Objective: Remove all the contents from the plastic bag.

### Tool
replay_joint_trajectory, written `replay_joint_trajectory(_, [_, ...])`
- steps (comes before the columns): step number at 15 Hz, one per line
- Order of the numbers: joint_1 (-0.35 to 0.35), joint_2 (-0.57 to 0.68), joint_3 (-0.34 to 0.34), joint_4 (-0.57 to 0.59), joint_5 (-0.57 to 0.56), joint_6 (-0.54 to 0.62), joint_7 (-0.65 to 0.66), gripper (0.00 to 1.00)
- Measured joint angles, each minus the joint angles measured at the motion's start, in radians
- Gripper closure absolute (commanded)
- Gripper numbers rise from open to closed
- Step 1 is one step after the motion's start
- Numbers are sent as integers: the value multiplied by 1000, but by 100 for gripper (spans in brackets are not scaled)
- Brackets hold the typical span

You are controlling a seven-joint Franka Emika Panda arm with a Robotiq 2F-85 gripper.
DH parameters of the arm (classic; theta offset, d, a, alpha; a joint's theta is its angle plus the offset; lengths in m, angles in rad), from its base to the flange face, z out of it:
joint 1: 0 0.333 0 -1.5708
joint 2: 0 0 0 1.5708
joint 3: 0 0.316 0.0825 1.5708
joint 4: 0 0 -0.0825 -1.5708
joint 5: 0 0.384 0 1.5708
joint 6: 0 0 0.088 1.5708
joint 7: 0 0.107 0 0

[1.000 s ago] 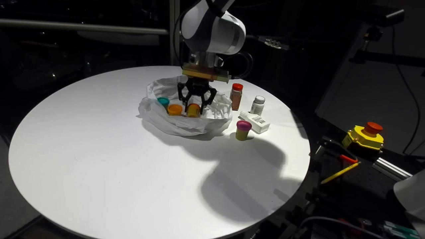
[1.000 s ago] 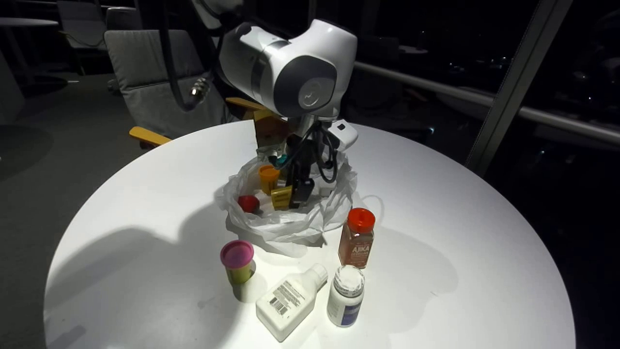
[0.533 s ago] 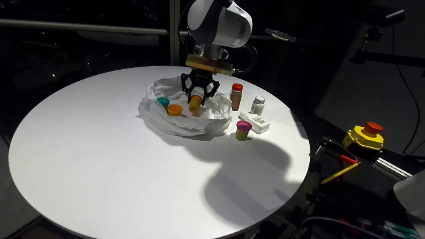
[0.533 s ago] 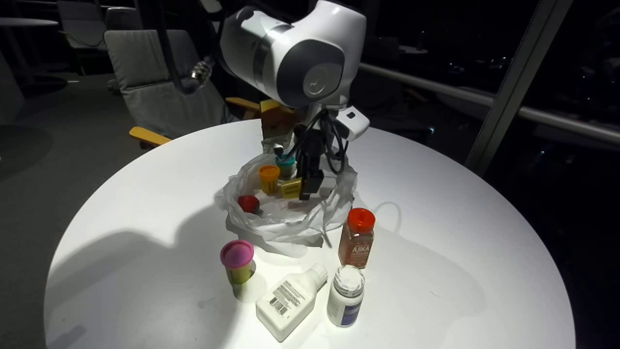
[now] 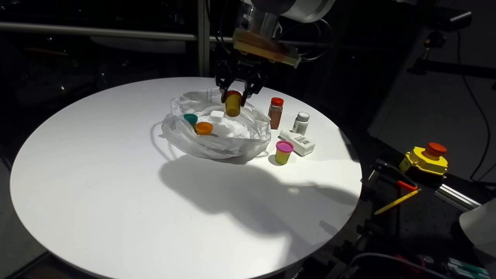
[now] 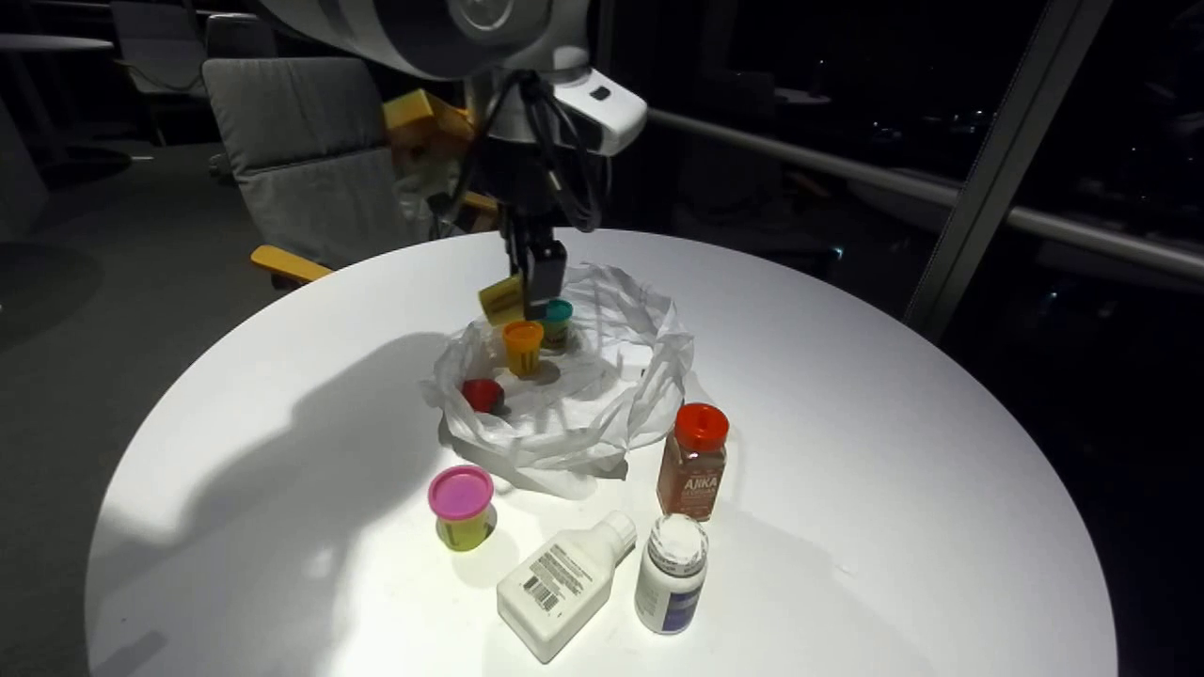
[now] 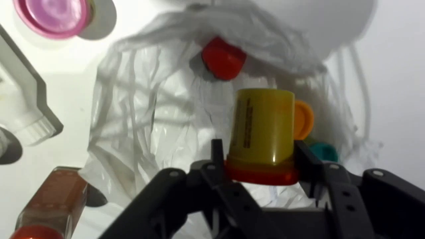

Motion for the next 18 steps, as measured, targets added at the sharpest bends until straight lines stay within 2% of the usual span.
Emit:
replay_joint_trajectory(3, [20,-98,78,-134,2,-20,-41,71])
replay_joint_trajectory(7, [45,-111,170,-209,1,-101,-98,71])
replay_joint_trajectory(10, [63,-55,173,-202,-49,-135,-101,71])
replay_joint_trajectory(14, [64,54,135,-145,-127,-174,-101,71])
replay_joint_trajectory(15, [65,81,125,-125,-139,-187,-101,41])
replay_joint_trajectory(16, [67,107,116,-102,-152,-200,-100,21])
replay_joint_trajectory(18, [68,148,105,-59,-165,-218,-100,7])
